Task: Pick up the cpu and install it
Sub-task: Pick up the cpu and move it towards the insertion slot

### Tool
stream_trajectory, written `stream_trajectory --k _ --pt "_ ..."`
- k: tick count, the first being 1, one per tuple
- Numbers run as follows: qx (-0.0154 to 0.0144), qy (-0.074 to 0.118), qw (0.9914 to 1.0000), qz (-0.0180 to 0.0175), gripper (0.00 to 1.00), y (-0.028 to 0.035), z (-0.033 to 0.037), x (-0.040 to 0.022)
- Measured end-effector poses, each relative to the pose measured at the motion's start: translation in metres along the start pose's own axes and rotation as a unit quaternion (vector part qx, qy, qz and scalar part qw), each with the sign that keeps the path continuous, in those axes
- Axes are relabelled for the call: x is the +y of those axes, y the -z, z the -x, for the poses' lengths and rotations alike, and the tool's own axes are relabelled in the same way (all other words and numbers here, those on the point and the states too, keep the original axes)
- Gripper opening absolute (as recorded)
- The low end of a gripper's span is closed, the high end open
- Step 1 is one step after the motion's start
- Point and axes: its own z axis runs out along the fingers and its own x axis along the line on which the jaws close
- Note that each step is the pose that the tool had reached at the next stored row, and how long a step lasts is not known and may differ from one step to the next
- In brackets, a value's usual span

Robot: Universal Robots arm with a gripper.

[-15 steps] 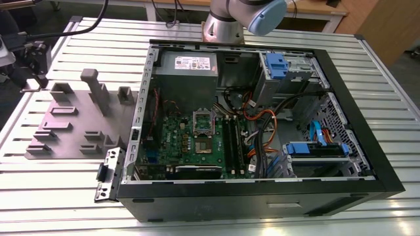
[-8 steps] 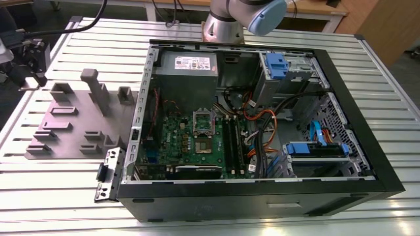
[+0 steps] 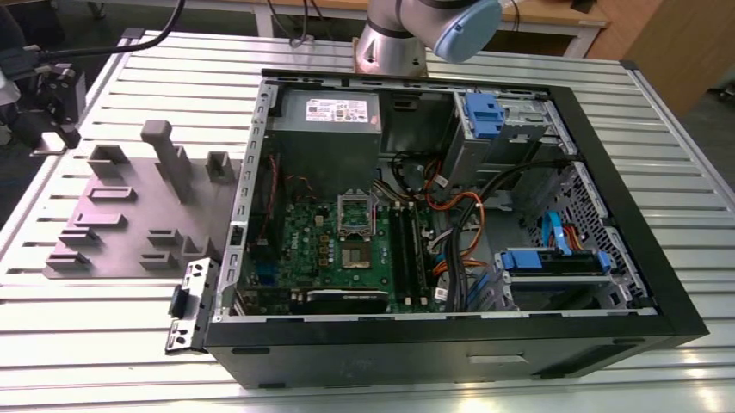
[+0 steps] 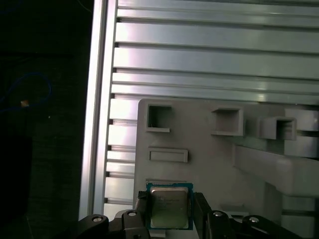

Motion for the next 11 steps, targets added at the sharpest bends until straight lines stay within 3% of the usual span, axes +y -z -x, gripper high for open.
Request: stream_trajectory --k 11 --pt "0.0 0.0 1.0 0.0 0.45 0.0055 -0.0001 0.0002"
